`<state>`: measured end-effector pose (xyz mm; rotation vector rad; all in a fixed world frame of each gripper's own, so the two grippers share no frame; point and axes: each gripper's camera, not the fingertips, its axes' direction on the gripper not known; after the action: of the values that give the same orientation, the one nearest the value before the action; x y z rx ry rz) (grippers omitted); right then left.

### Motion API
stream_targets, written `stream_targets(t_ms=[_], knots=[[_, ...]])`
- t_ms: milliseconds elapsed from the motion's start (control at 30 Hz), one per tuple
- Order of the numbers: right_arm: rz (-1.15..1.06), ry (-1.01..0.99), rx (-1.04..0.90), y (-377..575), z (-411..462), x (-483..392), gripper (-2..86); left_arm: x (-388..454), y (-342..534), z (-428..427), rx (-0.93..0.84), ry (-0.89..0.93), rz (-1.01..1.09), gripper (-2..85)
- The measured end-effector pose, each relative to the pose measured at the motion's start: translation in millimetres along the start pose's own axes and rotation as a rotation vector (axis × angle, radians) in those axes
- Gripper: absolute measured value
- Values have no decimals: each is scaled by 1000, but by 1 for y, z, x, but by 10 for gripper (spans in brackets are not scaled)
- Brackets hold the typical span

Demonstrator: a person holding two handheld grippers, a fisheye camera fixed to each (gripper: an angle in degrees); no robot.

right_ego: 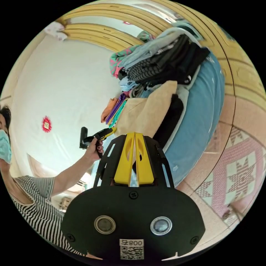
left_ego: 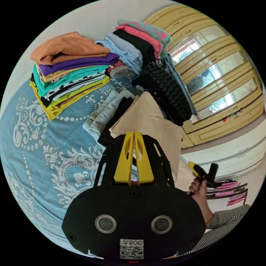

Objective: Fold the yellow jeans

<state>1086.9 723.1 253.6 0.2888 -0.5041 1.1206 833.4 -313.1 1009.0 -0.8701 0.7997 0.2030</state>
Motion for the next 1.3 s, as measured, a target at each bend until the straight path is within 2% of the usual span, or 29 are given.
stream_targets(t_ms=[67,233,333,500,667,867,1000,1133,1300], knots=[[-117,124,-5,-29,8,-22,1,16,-5,12,-7,-70,38,2],[-229,462,-104,-65,48,-46,1,44,-12,26,-4,-133,112,1],[-249,540,-197,-65,74,-46,1,64,-16,35,-13,-211,173,1],[-275,538,-135,-53,80,-60,1,86,-17,47,0,-272,191,0],[-240,495,-190,-65,71,-87,1,96,-17,49,4,-254,187,0],[-395,278,-153,-25,46,-160,1,107,-9,33,66,-223,183,1],[-495,361,-301,10,75,-183,1,108,-3,48,8,-258,198,2],[-541,423,-303,14,88,-201,1,107,7,54,52,-265,229,1],[-483,345,-287,-9,74,-223,1,103,9,48,42,-231,211,1]])
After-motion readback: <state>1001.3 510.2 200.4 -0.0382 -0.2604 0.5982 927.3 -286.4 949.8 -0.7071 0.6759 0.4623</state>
